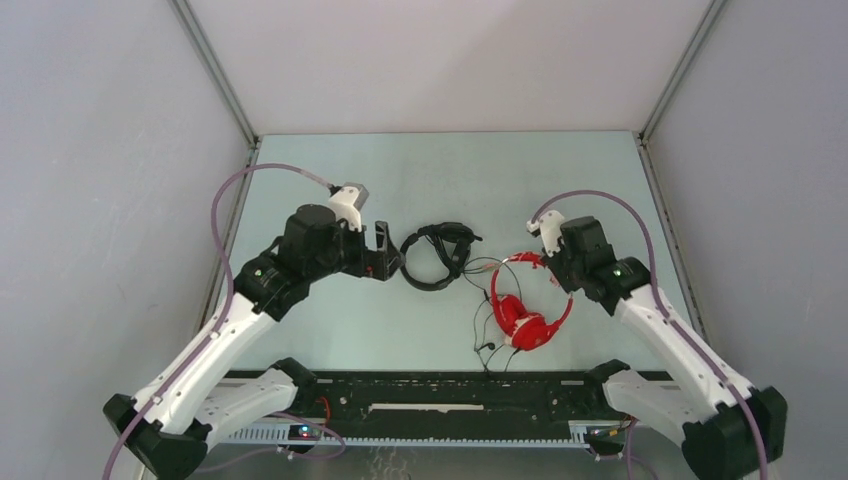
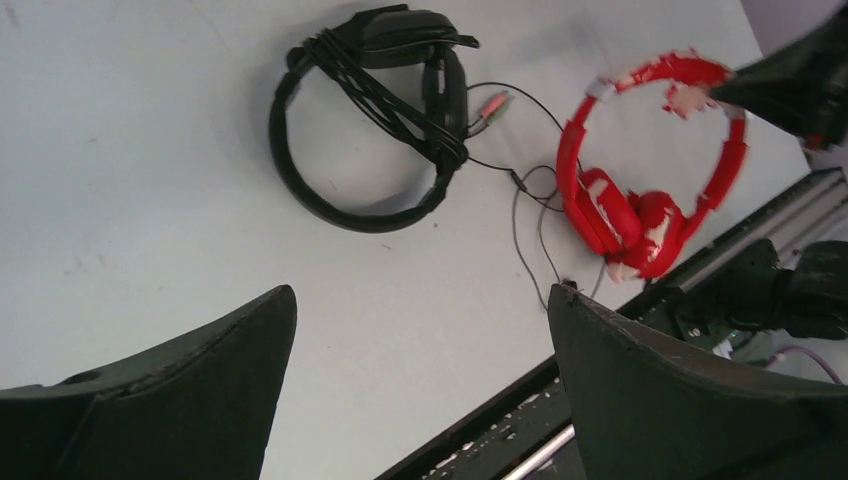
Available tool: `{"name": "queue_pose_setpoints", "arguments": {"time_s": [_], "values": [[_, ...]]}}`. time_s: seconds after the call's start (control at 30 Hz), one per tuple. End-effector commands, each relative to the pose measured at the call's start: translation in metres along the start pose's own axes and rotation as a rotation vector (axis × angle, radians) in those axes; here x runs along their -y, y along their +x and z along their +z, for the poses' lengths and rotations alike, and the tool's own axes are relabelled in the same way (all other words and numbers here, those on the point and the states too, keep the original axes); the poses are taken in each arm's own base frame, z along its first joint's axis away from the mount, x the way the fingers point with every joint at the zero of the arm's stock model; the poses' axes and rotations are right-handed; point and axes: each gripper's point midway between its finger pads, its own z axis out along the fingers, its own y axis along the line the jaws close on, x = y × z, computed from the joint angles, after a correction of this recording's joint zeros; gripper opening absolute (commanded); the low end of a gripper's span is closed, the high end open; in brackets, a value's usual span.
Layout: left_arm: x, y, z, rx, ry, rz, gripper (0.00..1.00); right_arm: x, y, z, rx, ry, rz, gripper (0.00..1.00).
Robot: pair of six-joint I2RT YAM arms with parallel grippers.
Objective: Wrap the headphones
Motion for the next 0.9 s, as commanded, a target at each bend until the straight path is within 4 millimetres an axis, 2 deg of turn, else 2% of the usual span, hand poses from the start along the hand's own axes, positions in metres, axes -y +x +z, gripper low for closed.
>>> {"name": "queue_pose_setpoints", "arguments": {"time_s": [0.0,0.07,0.1,0.17,0.23,0.3,0.37,0.43,0.5,0.63,0.77,0.87], "values": [[0.029,-0.003,0.012,-0.009,0.148,-0.024,1.0,0.039,-0.015,0.026,0.018,0.146,0.025,0.08],[0.033,0.004,0.017,-0.045,0.161,-0.015,1.0,0.047,-0.014,0.039,-0.006,0.197,0.064,0.42],[0.032,0.007,0.019,-0.056,0.153,-0.009,1.0,0.054,-0.013,0.043,-0.024,0.242,0.091,0.52],[0.03,0.01,0.02,-0.063,0.138,-0.006,1.0,0.064,-0.016,0.041,-0.017,0.308,0.167,0.62],[0.027,0.011,0.018,-0.055,0.125,-0.005,1.0,0.074,-0.024,0.03,0.034,0.355,0.287,0.67],[0.024,0.011,0.016,-0.044,0.115,-0.002,1.0,0.083,-0.031,0.011,0.102,0.376,0.484,0.72],[0.022,0.013,0.015,-0.045,0.105,0.003,1.0,0.086,-0.025,-0.009,0.143,0.385,0.726,0.77],[0.02,0.014,0.015,-0.043,0.099,0.003,1.0,0.078,-0.016,-0.023,0.144,0.362,0.924,0.79],[0.02,0.014,0.017,-0.045,0.095,0.002,1.0,0.057,-0.002,-0.029,0.082,0.306,1.026,0.81],[0.025,0.011,0.023,-0.055,0.114,-0.005,1.0,0.023,0.023,-0.023,-0.03,0.244,1.206,0.83],[0.032,0.007,0.026,-0.053,0.138,-0.009,1.0,0.014,0.049,-0.007,-0.034,0.278,1.346,0.85],[0.033,0.007,0.025,-0.052,0.138,-0.008,1.0,0.01,0.068,0.01,-0.046,0.308,1.442,0.83]]}}
